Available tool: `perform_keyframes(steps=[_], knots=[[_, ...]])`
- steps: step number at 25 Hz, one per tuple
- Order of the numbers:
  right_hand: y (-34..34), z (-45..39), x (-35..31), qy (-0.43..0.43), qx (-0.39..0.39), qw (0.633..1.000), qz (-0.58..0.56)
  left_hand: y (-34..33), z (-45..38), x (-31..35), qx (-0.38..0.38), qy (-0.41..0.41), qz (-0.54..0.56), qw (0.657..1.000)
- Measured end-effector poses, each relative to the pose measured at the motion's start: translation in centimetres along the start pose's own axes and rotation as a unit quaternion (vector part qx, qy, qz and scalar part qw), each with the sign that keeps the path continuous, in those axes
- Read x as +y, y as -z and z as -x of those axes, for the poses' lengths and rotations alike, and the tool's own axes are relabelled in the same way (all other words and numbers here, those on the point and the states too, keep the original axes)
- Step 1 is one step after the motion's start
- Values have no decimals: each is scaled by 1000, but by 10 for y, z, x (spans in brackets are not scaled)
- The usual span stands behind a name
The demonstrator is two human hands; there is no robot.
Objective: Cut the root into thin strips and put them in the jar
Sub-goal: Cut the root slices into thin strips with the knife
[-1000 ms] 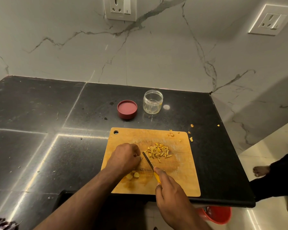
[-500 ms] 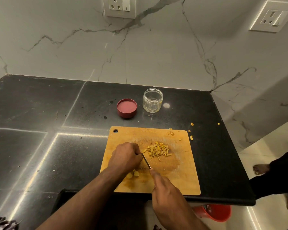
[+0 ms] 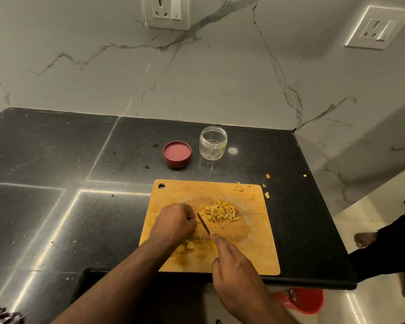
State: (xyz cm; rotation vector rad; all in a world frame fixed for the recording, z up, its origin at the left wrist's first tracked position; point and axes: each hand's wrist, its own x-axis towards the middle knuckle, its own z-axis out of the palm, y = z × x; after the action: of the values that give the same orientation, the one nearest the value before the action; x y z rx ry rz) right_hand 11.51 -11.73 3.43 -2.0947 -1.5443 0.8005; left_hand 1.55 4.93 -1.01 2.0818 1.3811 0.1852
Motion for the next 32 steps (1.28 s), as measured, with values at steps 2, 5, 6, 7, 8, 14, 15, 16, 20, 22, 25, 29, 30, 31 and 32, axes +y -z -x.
perform_keyframes(steps=[2,5,6,7,8,14,15,16,20,22,25,29,30,31,32], knots=[[-2,-4,-2,4,-6,1000,-1,1,1,1,-1,-1,-1,1000],[-3,-3,-1,0,-18,1000,4,1,-1,1,-2,-2,-1,1000],[-5,0,1,-4,-22,1000,5,1,-1,1,-4,0,2,1000],[-5,5,3,-10,-25,1000,6,1,-2,1,-7,2,4,1000],[-5,9,5,-16,-26,1000,6,0,-2,0,-10,3,8,1000],[2,18,5,-19,11,1000,-4,2,0,-1,1,-10,-8,1000],[2,16,3,-15,11,1000,-5,3,1,-1,0,-11,-12,1000],[2,13,1,-13,9,1000,-5,3,1,0,-1,-12,-11,1000],[-1,-1,-3,-7,0,1000,1,3,3,0,1,-5,-4,1000],[-4,-4,-4,-5,-8,1000,3,3,3,0,3,-4,-2,1000],[-8,2,-1,-9,-24,1000,5,4,2,2,1,-1,2,1000],[-5,19,6,-29,-19,999,1,5,1,0,-8,2,6,1000],[-3,21,6,-31,-10,999,-3,5,2,0,-8,1,6,1000],[-2,21,6,-30,-1,1000,-6,5,2,0,-6,1,5,1000],[-1,20,5,-25,5,1000,-7,5,2,-1,-5,0,3,1000]])
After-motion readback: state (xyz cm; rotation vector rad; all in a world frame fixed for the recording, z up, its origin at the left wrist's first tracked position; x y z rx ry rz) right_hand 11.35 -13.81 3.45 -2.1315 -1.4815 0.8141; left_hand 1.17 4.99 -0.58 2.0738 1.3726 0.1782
